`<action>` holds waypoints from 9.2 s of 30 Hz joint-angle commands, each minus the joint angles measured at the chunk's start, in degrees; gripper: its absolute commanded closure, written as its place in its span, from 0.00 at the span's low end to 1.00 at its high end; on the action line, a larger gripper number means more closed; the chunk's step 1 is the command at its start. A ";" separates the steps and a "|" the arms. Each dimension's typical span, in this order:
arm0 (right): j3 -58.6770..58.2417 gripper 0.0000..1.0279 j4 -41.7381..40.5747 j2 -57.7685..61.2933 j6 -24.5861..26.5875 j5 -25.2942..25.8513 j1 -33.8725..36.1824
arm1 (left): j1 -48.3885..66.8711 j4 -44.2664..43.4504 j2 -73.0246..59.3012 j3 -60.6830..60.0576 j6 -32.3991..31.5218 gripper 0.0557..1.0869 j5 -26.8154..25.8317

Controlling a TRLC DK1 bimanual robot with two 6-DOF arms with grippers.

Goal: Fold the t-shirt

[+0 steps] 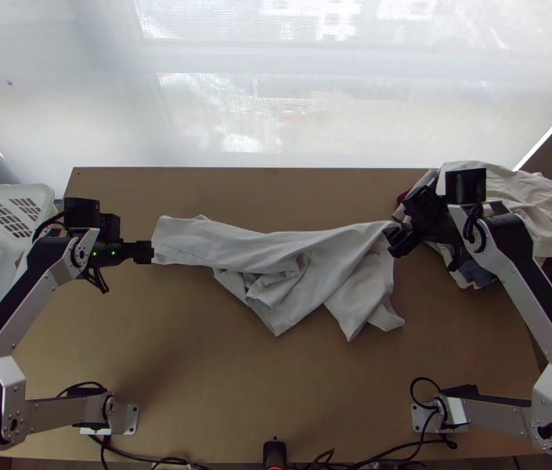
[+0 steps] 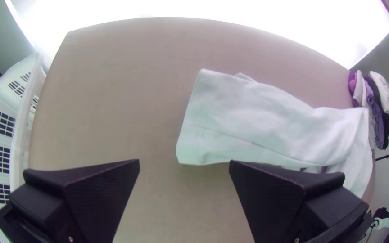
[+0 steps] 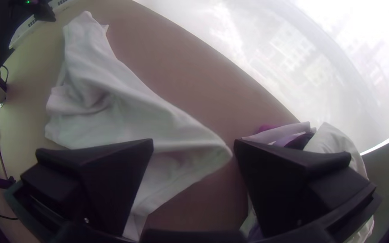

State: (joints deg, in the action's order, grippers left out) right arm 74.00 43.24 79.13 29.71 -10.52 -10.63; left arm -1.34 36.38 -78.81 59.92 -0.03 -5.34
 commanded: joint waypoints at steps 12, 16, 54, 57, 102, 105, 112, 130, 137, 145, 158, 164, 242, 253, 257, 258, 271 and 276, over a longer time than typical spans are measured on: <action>-2.54 0.04 -1.06 -4.34 -5.37 0.68 -5.98 | 3.01 -2.72 -19.81 10.74 -3.31 0.13 -0.46; -1.84 0.04 -0.97 -4.25 -5.98 2.17 -9.14 | 3.01 -2.63 -20.77 10.83 -3.66 0.28 -2.65; -7.73 0.16 -11.34 13.15 -5.46 3.40 -50.36 | 2.31 1.06 -10.84 7.40 -7.17 0.97 -6.26; -7.55 0.16 -15.29 16.32 -6.25 3.49 -51.42 | 2.14 0.53 -10.32 5.82 -7.17 0.97 -6.61; -16.08 0.97 -23.29 20.45 -3.52 9.12 -46.58 | 0.47 -0.61 -10.23 4.06 -5.86 0.97 -8.37; -14.85 0.97 -23.20 18.95 -3.52 9.29 -45.35 | 0.47 -0.26 -9.52 4.06 -5.86 0.97 -8.37; -8.17 0.97 -18.11 13.42 -2.12 9.29 -38.85 | 0.29 0.36 -6.98 4.15 -6.38 0.97 -8.63; 12.66 0.97 -0.18 -2.49 -0.97 11.49 -21.89 | -1.29 6.33 10.07 12.85 -6.30 0.97 -8.63; 20.40 0.97 4.30 -6.62 -1.41 15.09 -20.30 | -4.72 6.42 17.11 15.84 -4.54 0.97 -8.54; 28.84 0.97 5.10 -9.17 0.52 22.13 -21.97 | -8.15 5.63 23.79 21.20 -1.02 0.97 -8.54; 35.25 0.97 -3.52 -17.70 8.43 28.81 -22.68 | -17.02 -4.30 33.28 26.04 0.82 0.97 -8.37; 36.13 0.98 -6.95 -21.21 12.30 29.33 -22.59 | -17.99 -6.06 35.30 29.99 1.70 0.97 -8.37; -4.04 0.97 -37.79 -24.29 -6.78 14.74 -14.06 | -10.35 -11.51 28.53 7.84 -6.73 0.97 -11.97; -1.84 0.97 -49.22 1.29 -9.32 9.03 -9.58 | -2.35 -30.40 10.87 0.20 -5.94 0.97 -4.06; 4.67 0.97 -50.63 11.75 -10.91 8.50 -8.18 | -2.61 -34.89 1.64 2.39 -5.86 0.97 -1.07; 6.60 0.97 -50.63 14.29 -11.17 8.50 -8.00 | -2.70 -35.33 -0.38 3.27 -5.86 0.97 -0.72; 27.78 0.97 -49.57 37.06 -15.56 8.59 -6.86 | -6.21 -43.41 -20.42 11.53 -5.77 0.97 3.06; 35.52 0.97 -47.64 43.83 -16.62 9.21 -6.42 | -8.68 -45.26 -25.17 13.64 -5.86 0.97 3.59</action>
State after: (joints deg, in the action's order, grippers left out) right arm 99.57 -6.26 113.43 14.76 -2.00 -17.69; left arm -7.29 -6.20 -96.44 70.39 -5.80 -2.81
